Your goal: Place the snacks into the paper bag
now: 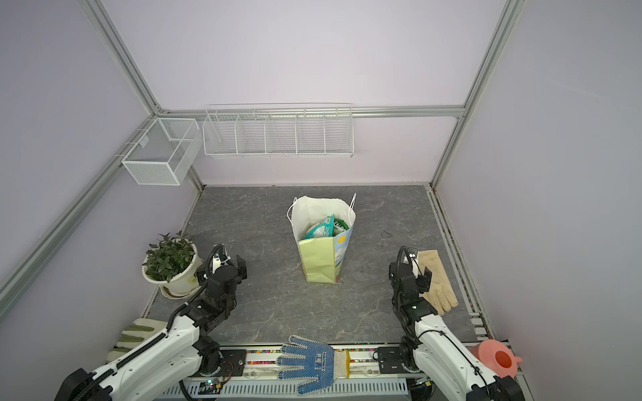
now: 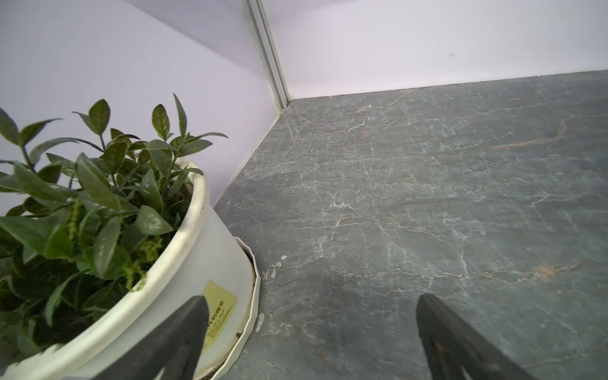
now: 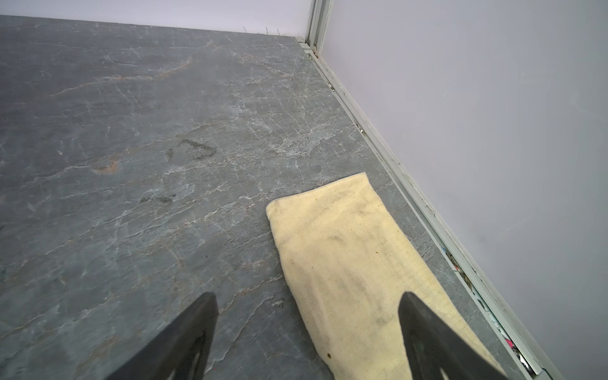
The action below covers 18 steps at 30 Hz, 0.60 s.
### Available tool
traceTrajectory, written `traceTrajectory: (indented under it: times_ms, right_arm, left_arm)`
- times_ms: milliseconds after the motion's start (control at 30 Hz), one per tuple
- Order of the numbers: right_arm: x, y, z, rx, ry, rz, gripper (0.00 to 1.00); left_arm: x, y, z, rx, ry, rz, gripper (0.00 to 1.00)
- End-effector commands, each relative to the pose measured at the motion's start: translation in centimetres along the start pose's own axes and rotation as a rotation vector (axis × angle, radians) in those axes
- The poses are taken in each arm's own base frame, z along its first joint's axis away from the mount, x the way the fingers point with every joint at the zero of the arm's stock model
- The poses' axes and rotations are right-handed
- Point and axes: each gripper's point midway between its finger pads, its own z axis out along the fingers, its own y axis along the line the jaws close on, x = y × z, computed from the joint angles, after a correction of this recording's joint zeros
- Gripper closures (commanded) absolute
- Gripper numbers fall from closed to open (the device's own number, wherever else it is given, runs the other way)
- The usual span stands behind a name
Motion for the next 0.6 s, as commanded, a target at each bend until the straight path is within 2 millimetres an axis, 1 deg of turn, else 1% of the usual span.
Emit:
traceTrajectory:
  times_ms: [0,100,233,567]
  right_arm:
    - [-2.0,0.5,0.3,-0.012,-0.047,0.055,0.11]
    - [-2.3,0.7,0.6,-0.01,-0.055,0.056,0.11]
    - [-2.7,0.4,0.6,0.003,-0.093,0.087,0.11]
    - [-3.2,0.0,1.1,0.029,-0.137,0.139,0.11]
  left_arm:
    - [-0.5,0.3,0.6,-0.005,-0.012,-0.04,0.02]
    - [-0.5,0.6,1.0,-0.009,-0.008,-0.059,0.02]
    - [-0.6,0.6,1.1,-0.011,-0.011,-0.062,0.02]
    - [-0.8,1.6,1.3,-0.068,-0.028,-0.089,0.03]
